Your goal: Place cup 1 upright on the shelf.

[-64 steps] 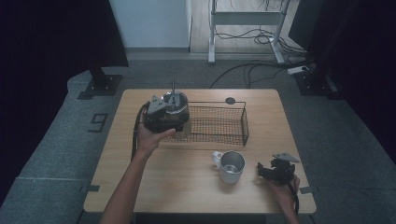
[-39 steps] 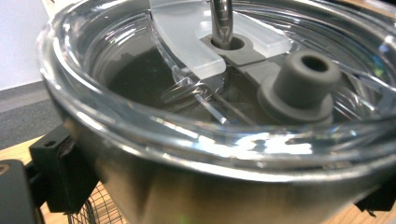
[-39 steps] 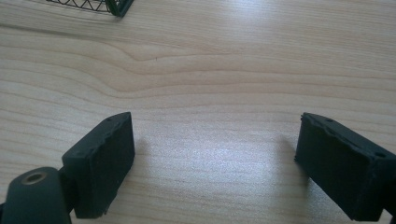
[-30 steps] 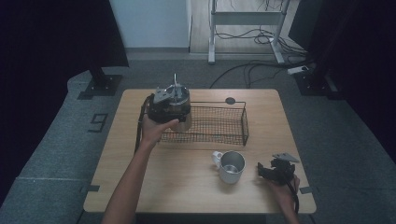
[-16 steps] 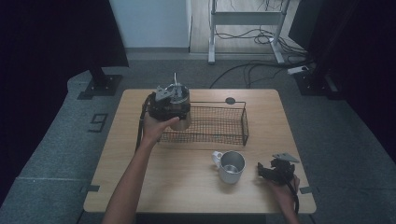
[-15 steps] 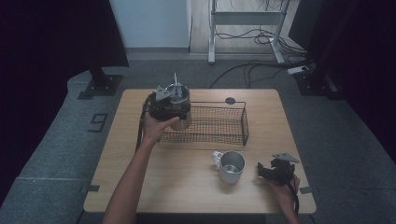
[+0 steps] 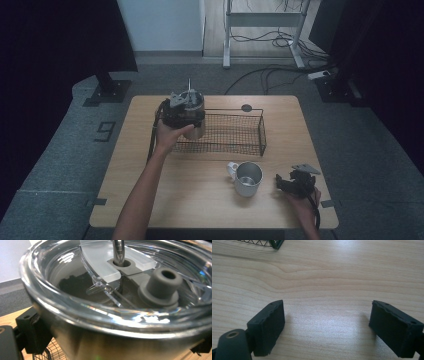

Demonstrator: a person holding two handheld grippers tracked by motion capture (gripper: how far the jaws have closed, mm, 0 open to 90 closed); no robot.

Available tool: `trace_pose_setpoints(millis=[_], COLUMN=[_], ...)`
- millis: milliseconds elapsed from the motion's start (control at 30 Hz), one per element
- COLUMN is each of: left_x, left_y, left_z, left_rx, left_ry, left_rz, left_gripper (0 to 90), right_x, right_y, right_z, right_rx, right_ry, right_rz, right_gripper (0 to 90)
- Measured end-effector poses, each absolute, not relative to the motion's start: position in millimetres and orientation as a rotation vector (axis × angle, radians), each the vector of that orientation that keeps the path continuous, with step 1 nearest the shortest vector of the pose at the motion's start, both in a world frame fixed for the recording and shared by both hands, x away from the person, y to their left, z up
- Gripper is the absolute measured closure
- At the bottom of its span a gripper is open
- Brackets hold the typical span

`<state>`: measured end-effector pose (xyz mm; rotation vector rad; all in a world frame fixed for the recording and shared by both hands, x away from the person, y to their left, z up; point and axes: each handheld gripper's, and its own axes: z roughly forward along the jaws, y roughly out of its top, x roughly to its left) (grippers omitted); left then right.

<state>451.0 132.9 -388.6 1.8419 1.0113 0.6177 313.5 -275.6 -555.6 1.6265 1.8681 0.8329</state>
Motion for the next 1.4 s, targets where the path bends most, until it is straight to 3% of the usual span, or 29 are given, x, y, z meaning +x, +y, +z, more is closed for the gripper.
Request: trace_pose_setpoints(millis=[1400], left_x=[480.5], left_y=[139.5], left_z=[-431.6], left_rx=[1.876], left_ry=[1.126], left_rz=[0.602], left_gripper=[4.1], right_x=[313.5], right_y=[-275.6], right_z=[-555.6], right_rx=[1.627], right_ry=[1.868], right_rz=[0.833], right_gripper=[12.7])
